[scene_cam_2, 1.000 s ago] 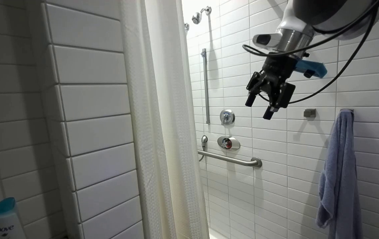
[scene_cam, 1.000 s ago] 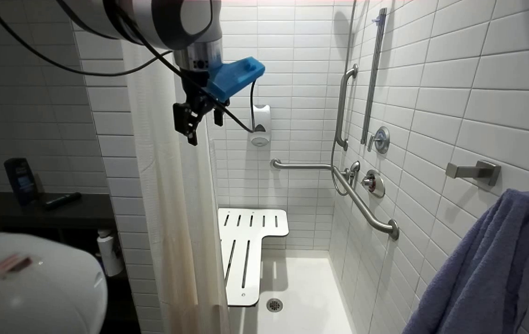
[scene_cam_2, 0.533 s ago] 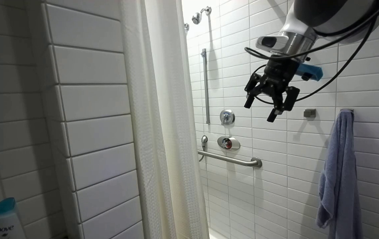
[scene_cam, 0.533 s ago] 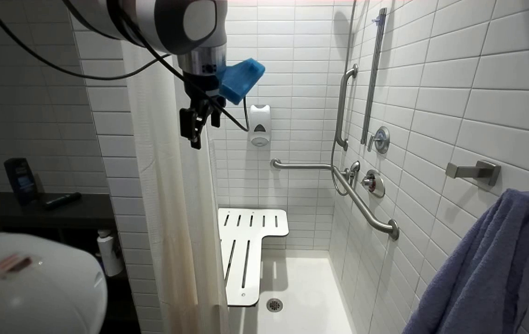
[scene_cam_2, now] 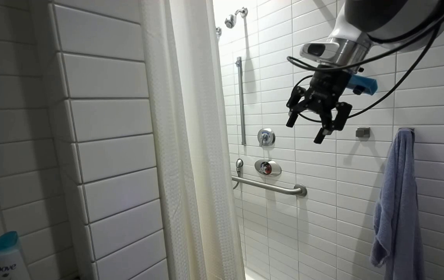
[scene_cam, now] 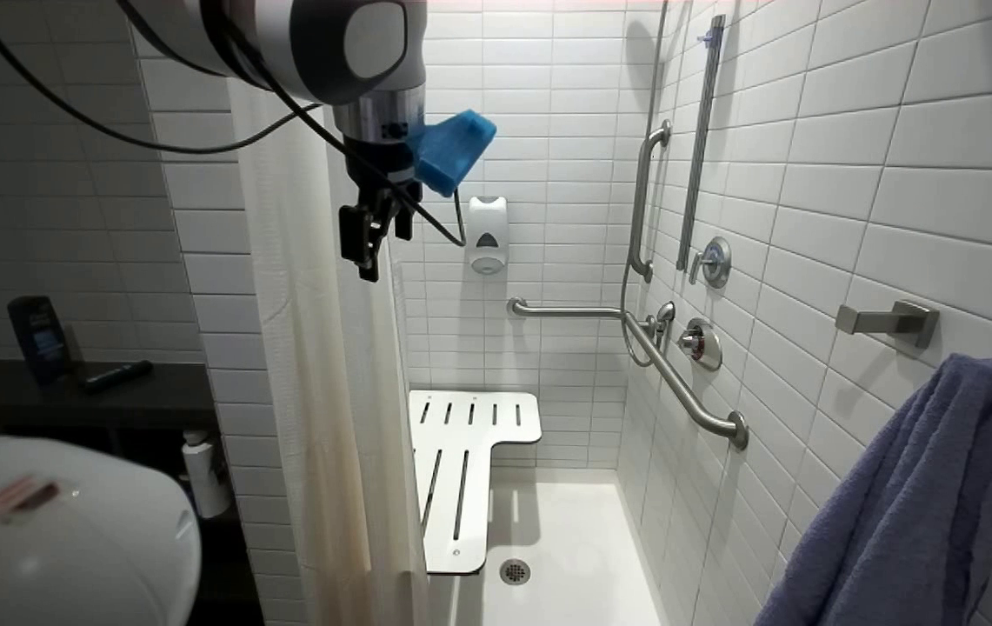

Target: Close the curtain railing

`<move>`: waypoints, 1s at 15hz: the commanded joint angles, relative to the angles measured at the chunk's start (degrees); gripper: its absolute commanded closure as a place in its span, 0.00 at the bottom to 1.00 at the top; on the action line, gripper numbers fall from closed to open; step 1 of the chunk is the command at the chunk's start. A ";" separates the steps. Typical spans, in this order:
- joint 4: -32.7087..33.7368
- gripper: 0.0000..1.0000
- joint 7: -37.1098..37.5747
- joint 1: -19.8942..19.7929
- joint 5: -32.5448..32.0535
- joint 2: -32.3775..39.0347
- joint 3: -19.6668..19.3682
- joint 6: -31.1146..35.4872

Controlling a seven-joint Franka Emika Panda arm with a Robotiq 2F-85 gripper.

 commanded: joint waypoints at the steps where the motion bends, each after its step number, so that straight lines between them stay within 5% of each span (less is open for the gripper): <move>1: 0.11 0.00 -0.89 -1.44 1.22 0.23 1.31 -0.22; 15: 1.06 0.00 -17.72 -3.41 -3.70 0.45 2.22 -7.77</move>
